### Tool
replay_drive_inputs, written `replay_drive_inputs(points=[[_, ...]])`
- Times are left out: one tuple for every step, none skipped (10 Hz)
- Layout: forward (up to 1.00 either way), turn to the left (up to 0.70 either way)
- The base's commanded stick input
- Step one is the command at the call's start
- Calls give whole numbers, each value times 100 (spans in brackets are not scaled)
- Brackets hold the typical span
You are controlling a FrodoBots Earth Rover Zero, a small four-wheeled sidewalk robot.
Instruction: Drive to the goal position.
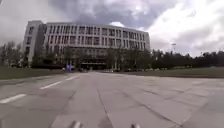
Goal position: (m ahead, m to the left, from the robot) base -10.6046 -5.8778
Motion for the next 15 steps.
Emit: replay_drive_inputs(points=[[70,0],[70,0],[70,0],[70,0],[70,0],[70,0],[70,0],[70,0],[70,2],[70,9],[70,34],[70,35],[70,35],[70,18],[70,1]])
